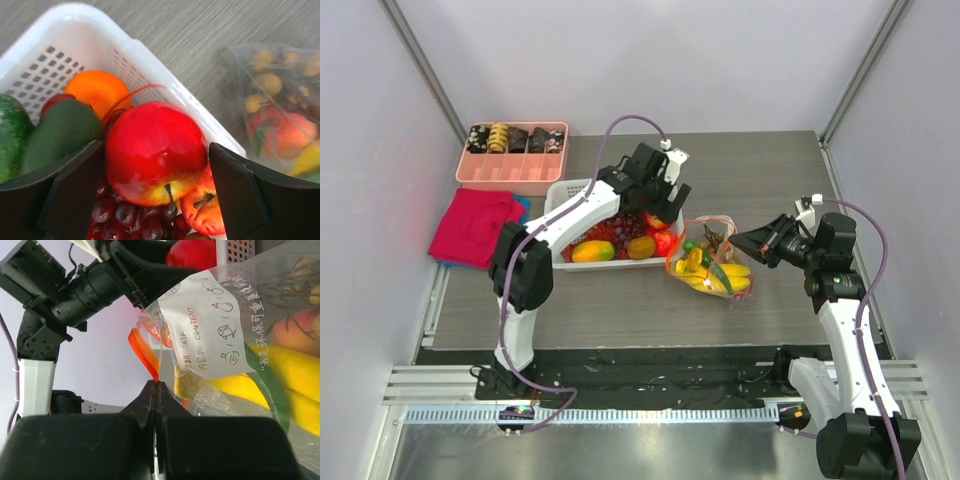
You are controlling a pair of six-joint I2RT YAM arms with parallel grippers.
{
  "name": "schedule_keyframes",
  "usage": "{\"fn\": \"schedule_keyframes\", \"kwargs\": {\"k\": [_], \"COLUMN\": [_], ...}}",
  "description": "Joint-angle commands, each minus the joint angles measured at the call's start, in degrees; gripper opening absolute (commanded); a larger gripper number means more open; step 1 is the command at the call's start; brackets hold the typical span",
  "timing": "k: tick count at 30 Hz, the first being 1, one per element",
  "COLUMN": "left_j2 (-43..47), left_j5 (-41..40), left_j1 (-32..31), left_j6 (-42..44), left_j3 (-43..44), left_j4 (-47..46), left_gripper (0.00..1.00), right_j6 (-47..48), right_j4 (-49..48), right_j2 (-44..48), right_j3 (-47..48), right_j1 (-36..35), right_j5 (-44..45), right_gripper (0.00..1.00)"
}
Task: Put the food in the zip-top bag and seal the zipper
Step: Pick up the fake fruit from the bin, then place the fake fruit in the zipper food storage bag.
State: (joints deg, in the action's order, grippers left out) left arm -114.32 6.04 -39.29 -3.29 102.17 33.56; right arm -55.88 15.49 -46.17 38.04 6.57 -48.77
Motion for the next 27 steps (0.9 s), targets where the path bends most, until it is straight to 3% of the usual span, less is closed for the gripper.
{"fn": "schedule_keyframes", "kwargs": {"k": [1, 5, 15, 19, 22, 27], "left_j2": [-2.92, -2.58, 9.71, 17.54, 22.37, 24.68], "left_j5": [-2.27, -2.18, -3.32, 0.71, 9.84, 14.79], "left_j1": [-0.18, -0.18, 0.26, 0.35, -0.44, -7.02], "left_j6": [-1.1, -1.19, -0.67, -2.15, -4.17, -7.6], "left_j3": [3.47, 4.26, 6.55, 2.96, -1.26, -4.7], "left_j4": [3.44, 3.97, 4.84, 4.06, 4.58, 4.41], "left_gripper": [0.89, 0.88, 0.61, 0.55, 0.54, 0.54], "right_j6": [0.77, 1.03, 1.91, 3.23, 3.84, 4.64], "right_j4": [-1.07, -0.81, -0.54, -0.11, 0.51, 1.12], "right_j2": [-0.06, -0.41, -0.76, -0.85, -1.02, -0.94], "right_j3": [2.3, 2.47, 2.83, 3.35, 3.35, 3.7], "right_j1": [0.29, 0.29, 0.29, 0.29, 0.29, 0.29], "right_j5": [-0.8, -1.06, -0.88, -0.71, -0.62, -0.71], "right_gripper": [0.01, 0.01, 0.01, 0.01, 0.01, 0.01]}}
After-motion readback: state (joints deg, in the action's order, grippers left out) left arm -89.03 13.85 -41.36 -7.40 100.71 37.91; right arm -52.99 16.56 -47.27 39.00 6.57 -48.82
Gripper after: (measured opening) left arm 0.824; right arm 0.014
